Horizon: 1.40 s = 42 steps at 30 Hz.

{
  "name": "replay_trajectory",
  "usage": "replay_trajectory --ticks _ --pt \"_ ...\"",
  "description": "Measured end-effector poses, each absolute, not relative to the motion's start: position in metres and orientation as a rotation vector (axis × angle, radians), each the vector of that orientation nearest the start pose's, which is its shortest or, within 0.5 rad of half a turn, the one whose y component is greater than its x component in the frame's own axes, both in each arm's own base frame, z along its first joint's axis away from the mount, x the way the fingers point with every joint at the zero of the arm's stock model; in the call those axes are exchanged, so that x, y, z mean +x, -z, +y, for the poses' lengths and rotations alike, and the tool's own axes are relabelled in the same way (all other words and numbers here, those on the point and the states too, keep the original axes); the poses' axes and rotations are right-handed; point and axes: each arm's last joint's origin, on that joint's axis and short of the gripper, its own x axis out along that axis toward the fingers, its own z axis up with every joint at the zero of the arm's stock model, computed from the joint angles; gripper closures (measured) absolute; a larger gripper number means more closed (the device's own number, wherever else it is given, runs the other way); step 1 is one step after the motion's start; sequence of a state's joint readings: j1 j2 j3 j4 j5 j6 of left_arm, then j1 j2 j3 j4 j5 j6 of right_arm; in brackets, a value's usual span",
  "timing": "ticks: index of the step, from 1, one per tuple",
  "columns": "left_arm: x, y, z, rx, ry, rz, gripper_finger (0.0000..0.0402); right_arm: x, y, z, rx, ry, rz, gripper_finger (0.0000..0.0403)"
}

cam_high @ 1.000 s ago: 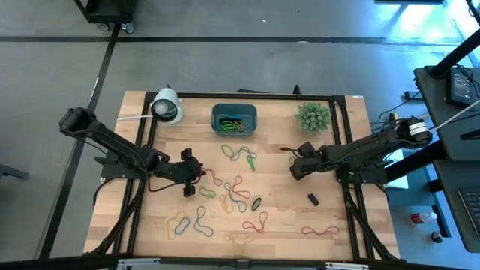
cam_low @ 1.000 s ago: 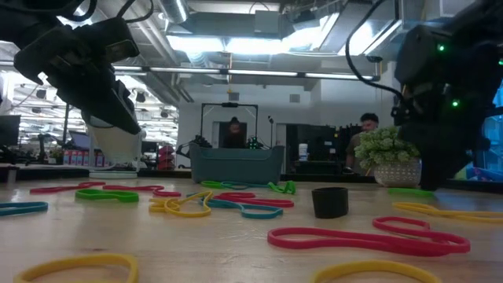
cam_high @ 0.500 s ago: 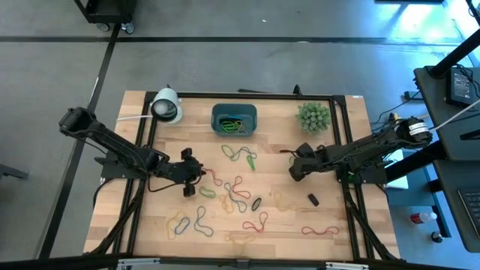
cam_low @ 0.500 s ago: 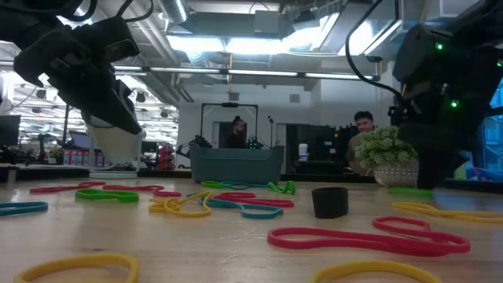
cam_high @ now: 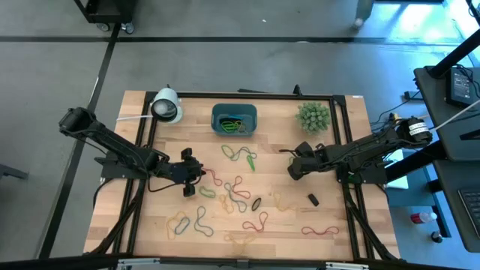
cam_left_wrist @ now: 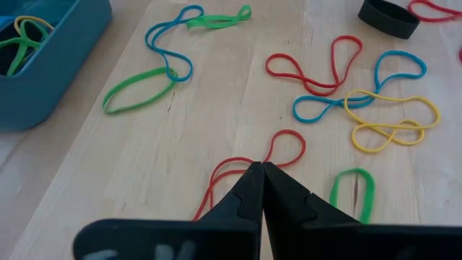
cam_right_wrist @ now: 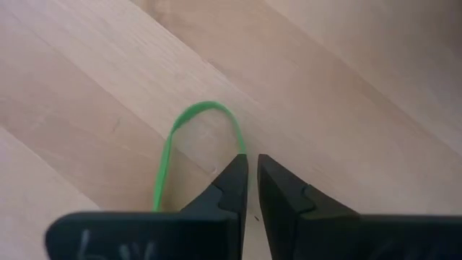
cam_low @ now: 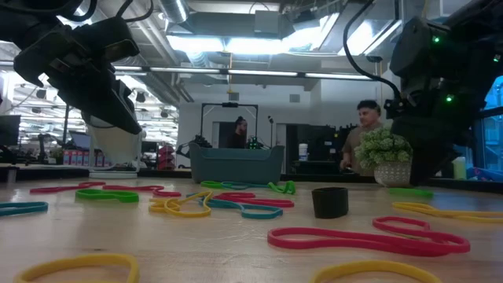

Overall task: Pick and place rubber bands into bin
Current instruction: Put the green rubber band into the blue bin

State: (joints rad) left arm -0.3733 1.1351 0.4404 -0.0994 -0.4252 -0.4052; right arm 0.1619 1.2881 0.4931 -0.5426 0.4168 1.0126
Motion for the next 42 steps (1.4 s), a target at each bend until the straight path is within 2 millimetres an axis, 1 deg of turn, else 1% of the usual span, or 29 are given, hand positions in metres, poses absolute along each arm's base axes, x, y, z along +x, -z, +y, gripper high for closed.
replay_trajectory --ticks 3,7,11,18,20,24,26,29,36,39,42 --pt "0.192 -0.165 -0.062 -0.079 -0.195 0.704 0.04 0.181 -0.131 0.018 0.488 0.819 1.023 0.0366" --pt "0.192 -0.165 -0.062 -0.079 -0.195 0.704 0.04 0.175 -0.124 0.017 0.518 0.851 1.029 0.0366" --pt "0.192 -0.165 -0.062 -0.079 -0.196 0.704 0.0399 0.172 -0.119 0.017 0.531 0.841 1.023 0.0366" --pt "0.192 -0.165 -0.062 -0.079 -0.196 0.704 0.0399 0.172 -0.118 0.017 0.522 0.827 1.018 0.0366" --pt "0.192 -0.165 -0.062 -0.079 -0.196 0.704 0.0399 0.173 -0.119 0.017 0.519 0.817 1.021 0.0372" --pt "0.192 -0.165 -0.062 -0.079 -0.196 0.704 0.0401 0.18 -0.123 0.018 0.506 0.762 1.013 0.0397" --pt "0.192 -0.165 -0.062 -0.078 -0.196 0.704 0.0399 0.186 -0.127 0.02 0.518 0.717 0.99 0.0397" --pt "0.192 -0.165 -0.062 -0.079 -0.196 0.704 0.0399 0.189 -0.13 0.021 0.492 0.696 0.993 0.04" --pt "0.192 -0.165 -0.062 -0.078 -0.196 0.704 0.0399 0.201 -0.145 0.022 0.462 0.658 0.964 0.0401" --pt "0.192 -0.165 -0.062 -0.078 -0.196 0.704 0.04 0.201 -0.148 0.022 0.453 0.667 0.979 0.04" --pt "0.192 -0.165 -0.062 -0.079 -0.196 0.704 0.0401 0.198 -0.147 0.022 0.443 0.678 1.001 0.0389"
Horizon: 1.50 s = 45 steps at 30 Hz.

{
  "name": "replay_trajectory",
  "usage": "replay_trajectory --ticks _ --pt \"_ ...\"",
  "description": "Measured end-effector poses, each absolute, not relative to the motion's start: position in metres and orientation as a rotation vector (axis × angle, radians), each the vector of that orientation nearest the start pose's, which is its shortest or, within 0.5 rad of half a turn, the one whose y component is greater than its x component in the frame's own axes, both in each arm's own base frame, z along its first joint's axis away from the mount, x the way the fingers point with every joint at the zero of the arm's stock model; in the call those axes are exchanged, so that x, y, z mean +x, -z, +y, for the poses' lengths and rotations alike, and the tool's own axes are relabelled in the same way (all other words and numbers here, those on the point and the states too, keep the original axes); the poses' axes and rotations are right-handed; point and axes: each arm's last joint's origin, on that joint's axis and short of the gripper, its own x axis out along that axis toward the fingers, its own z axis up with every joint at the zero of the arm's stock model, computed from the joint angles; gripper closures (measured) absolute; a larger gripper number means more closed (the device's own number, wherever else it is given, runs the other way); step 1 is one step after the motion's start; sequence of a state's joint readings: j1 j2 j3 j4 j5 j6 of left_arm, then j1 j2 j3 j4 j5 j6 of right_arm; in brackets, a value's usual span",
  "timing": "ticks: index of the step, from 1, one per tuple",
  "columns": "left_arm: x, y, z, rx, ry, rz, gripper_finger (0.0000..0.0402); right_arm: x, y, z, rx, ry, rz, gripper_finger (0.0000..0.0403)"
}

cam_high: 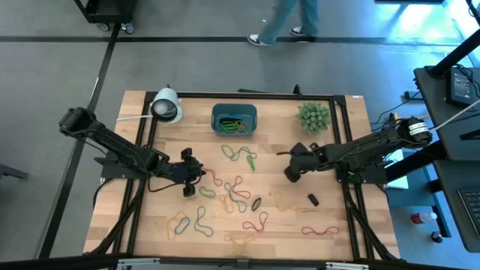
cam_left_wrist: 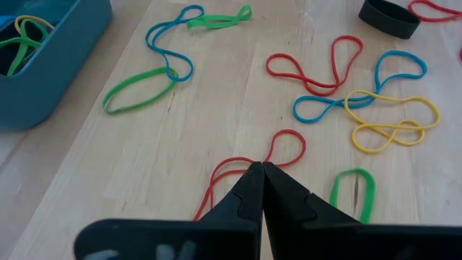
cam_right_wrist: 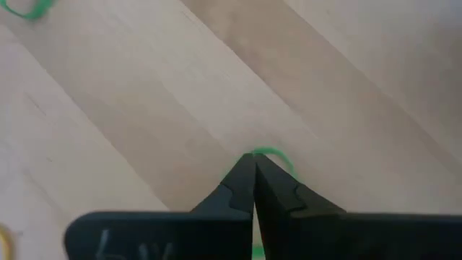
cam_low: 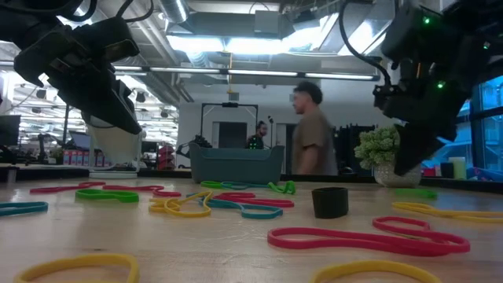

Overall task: Pick and place rubber bands into bin
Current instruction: Put the green rubber band into the blue bin

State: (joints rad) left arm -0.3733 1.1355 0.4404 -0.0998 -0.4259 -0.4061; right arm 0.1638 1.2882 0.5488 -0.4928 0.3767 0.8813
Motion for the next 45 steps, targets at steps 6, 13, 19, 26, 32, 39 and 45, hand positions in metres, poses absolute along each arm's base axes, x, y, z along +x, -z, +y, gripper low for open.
replay_trajectory --ticks 6,13,19,26,32,39,45 --pt "0.192 -0.165 -0.062 -0.079 -0.196 0.704 0.0399 0.187 -0.144 0.02 0.439 0.757 1.084 0.0353" --pt "0.192 -0.165 -0.062 -0.079 -0.196 0.704 0.0399 0.179 -0.134 0.019 0.485 0.809 1.083 0.0307" --pt "0.192 -0.165 -0.062 -0.079 -0.196 0.703 0.0401 0.174 -0.123 0.018 0.505 0.795 1.064 0.0287" --pt "0.192 -0.165 -0.062 -0.082 -0.195 0.698 0.04 0.175 -0.121 0.019 0.509 0.771 1.057 0.0355" --pt "0.192 -0.165 -0.062 -0.082 -0.195 0.698 0.0399 0.187 -0.131 0.021 0.487 0.686 1.041 0.0392" --pt "0.193 -0.166 -0.062 -0.071 -0.214 0.684 0.0399 0.209 -0.168 0.015 0.408 0.671 1.024 0.0399" --pt "0.195 -0.168 -0.062 -0.042 -0.197 0.659 0.0401 0.24 -0.224 -0.001 0.276 0.634 0.891 0.0401"
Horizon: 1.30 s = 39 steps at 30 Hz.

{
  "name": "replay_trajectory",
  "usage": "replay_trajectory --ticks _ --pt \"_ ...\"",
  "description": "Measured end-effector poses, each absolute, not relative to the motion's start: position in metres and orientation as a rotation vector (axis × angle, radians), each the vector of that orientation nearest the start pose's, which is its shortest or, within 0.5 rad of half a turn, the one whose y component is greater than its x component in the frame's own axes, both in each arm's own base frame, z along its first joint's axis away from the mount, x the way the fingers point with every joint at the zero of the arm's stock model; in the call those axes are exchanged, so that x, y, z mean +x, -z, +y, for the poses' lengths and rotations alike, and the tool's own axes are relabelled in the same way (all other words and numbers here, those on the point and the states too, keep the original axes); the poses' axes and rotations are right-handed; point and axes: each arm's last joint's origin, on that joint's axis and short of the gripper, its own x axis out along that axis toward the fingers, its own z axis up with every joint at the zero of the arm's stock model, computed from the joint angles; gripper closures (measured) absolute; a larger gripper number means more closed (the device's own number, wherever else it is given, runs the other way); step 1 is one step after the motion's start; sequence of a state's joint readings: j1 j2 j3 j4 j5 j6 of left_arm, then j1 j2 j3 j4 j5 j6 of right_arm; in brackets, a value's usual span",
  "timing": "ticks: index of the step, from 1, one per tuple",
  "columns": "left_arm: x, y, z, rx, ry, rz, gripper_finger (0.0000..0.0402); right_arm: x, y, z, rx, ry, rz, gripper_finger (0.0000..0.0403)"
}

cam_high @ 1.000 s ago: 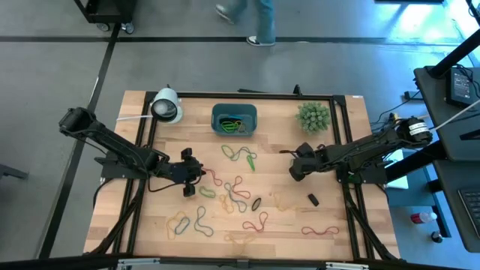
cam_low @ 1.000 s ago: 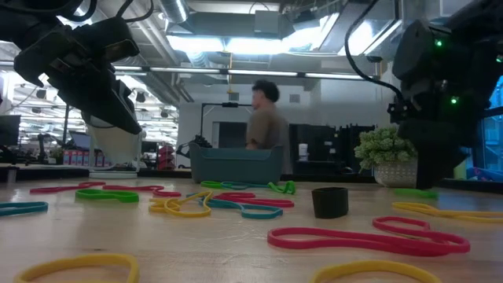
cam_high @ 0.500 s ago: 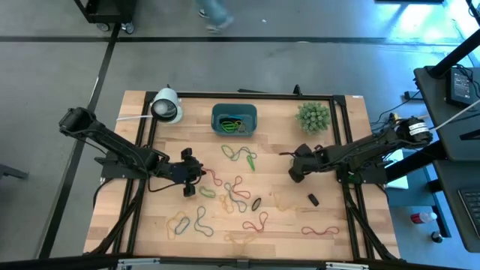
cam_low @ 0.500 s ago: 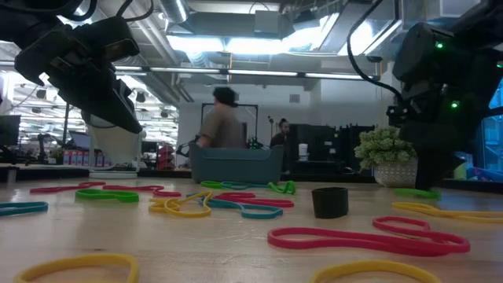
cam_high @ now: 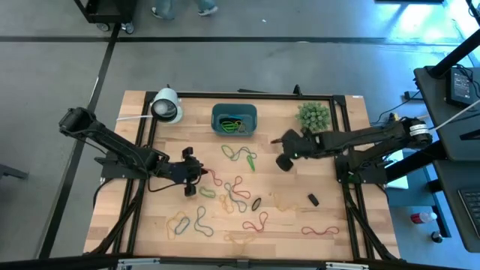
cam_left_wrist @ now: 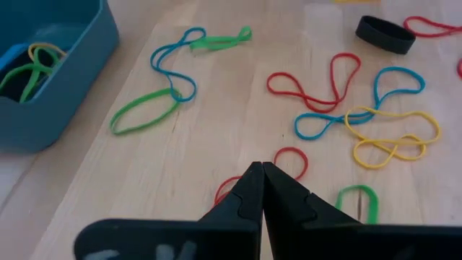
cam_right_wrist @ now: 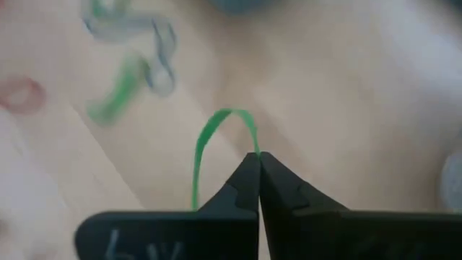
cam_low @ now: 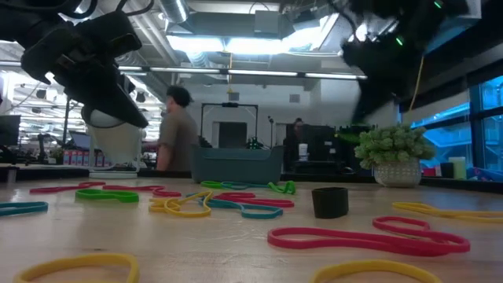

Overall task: Pick and place rubber bands into bin
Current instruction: Put the green rubber band into the blue bin

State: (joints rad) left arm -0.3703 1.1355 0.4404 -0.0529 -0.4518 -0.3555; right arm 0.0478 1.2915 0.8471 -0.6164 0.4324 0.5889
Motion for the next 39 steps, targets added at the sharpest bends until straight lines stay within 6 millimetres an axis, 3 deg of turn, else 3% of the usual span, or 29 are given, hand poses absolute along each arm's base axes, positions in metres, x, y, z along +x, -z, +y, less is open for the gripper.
replay_trajectory --ticks 5,9,13,20,25,30,39 --pt "0.196 -0.169 -0.058 -0.052 -0.208 0.657 0.0399 0.276 -0.265 -0.024 0.14 0.62 0.824 0.0401" --pt "0.197 -0.168 -0.056 -0.048 -0.197 0.665 0.0401 0.313 -0.278 -0.05 0.032 0.622 0.846 0.0402" --pt "0.197 -0.168 -0.055 -0.047 -0.196 0.666 0.0399 0.352 -0.276 -0.083 -0.047 0.637 0.885 0.0403" --pt "0.197 -0.168 -0.055 -0.036 -0.192 0.668 0.04 0.404 -0.241 -0.138 -0.017 0.58 0.961 0.0403" --pt "0.197 -0.168 -0.055 -0.028 -0.189 0.669 0.04 0.42 -0.207 -0.165 0.019 0.596 1.026 0.0403" --pt "0.197 -0.168 -0.055 -0.009 -0.183 0.671 0.04 0.421 -0.175 -0.174 0.053 0.571 1.115 0.0392" --pt "0.197 -0.168 -0.055 -0.009 -0.183 0.671 0.04 0.423 -0.179 -0.17 0.051 0.567 1.1 0.0333"
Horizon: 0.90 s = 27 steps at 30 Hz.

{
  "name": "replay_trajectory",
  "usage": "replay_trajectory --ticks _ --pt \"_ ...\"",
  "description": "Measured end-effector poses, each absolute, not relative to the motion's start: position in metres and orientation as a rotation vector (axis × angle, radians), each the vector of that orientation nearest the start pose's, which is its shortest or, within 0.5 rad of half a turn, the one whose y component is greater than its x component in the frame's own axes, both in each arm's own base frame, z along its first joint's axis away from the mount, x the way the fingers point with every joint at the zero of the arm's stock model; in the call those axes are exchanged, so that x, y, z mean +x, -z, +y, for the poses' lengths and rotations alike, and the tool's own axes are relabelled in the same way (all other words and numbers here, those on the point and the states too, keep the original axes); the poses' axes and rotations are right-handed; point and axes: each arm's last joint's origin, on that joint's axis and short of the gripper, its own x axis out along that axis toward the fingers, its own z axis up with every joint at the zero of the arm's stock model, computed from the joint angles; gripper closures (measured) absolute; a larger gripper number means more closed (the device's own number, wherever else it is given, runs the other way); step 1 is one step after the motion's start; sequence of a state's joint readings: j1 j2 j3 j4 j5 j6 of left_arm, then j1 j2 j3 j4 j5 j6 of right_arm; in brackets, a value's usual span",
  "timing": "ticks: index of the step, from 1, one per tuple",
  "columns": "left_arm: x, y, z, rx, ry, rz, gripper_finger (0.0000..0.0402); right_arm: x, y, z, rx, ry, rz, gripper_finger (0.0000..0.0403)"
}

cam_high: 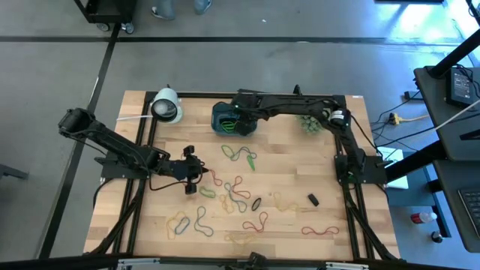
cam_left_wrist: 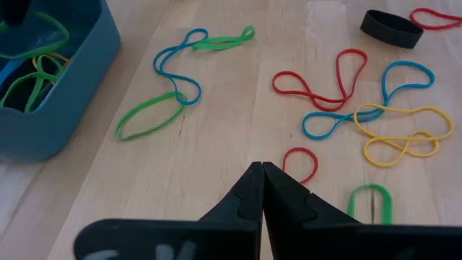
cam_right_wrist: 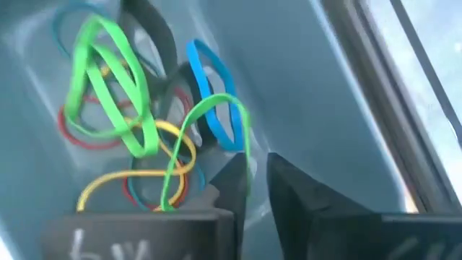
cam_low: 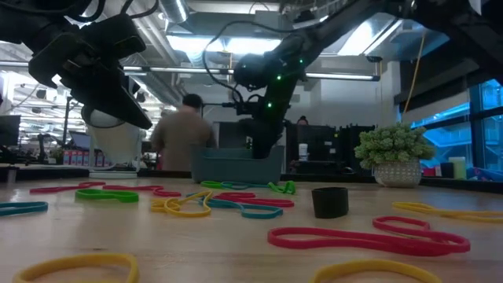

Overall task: Pick and place rubber bands into bin
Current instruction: Put the green rubber band into the blue bin, then put the blue rubber band into the blue bin

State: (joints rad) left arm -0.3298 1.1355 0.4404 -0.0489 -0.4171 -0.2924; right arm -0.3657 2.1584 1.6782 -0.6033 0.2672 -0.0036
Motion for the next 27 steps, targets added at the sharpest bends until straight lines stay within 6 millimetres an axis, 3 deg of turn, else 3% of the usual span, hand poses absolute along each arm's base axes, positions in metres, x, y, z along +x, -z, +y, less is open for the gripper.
replay_trajectory --ticks 7,12,20,27 --pt "0.197 -0.168 -0.055 -0.009 -0.183 0.672 0.0401 0.415 -0.195 -0.166 0.057 0.556 1.121 0.0277" --pt "0.197 -0.168 -0.055 -0.013 -0.184 0.671 0.0399 0.412 -0.2 -0.162 0.07 0.528 1.135 0.0258" --pt "0.197 -0.168 -0.055 -0.016 -0.186 0.671 0.04 0.408 -0.207 -0.156 0.067 0.515 1.157 0.0256" --pt "0.197 -0.169 -0.054 0.01 -0.209 0.663 0.0401 0.391 -0.245 -0.126 0.065 0.467 1.148 0.0281"
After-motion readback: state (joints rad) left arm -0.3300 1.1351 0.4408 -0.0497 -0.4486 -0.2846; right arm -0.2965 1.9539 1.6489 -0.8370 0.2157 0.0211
